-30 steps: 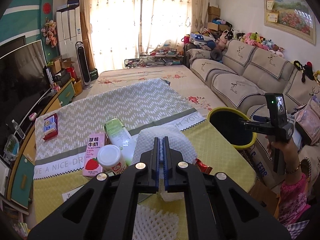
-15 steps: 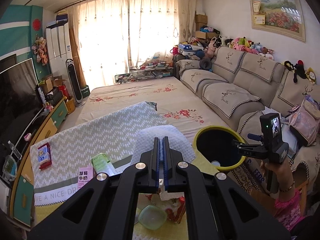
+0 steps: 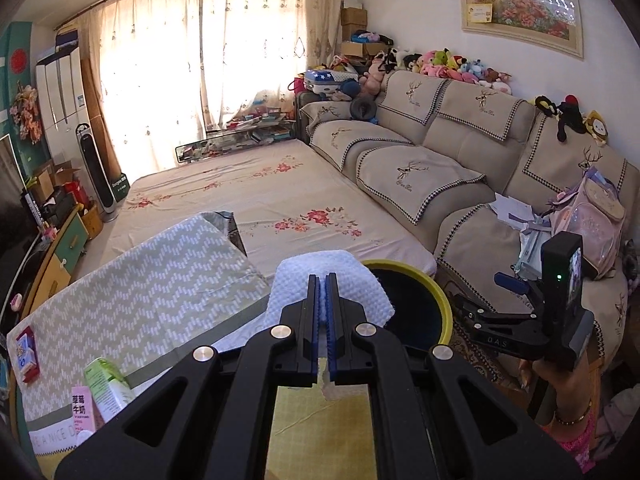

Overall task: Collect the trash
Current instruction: 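Carry the tissue over the yellow bin and open the left gripper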

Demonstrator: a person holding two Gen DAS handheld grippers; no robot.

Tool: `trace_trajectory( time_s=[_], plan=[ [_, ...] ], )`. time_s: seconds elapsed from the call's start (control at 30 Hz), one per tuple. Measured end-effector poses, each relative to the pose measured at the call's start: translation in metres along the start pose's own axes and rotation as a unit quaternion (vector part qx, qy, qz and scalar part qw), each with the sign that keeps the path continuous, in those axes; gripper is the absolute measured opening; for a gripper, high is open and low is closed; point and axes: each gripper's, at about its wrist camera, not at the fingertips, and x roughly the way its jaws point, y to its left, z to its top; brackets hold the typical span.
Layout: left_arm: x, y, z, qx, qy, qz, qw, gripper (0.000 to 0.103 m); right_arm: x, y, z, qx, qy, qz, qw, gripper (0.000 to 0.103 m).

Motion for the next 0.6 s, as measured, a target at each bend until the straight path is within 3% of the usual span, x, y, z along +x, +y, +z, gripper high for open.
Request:
trace_trajectory(
  time_s=[0.23, 0.47, 0.6],
  plan=[
    [0.082, -0.044, 0.012, 0.008, 0.025, -0.018, 0.9995, 0.004, 0.001, -0.025, -0.006, 0.015, 0.008, -0.006, 1.000, 0.084],
    [0.149, -0.072, 0.007, 0.015, 0.060, -0.011, 0.9980, 0.007, -0.002, -0.049, -0.011, 0.040, 0.007, -0.011, 0.999, 0.085],
    [0.169, -0.074, 0.002, 0.009, 0.075, -0.003, 0.9971, 0.038, -0.003, -0.056, -0.014, 0.047, 0.006, -0.013, 0.999, 0.085]
  ],
)
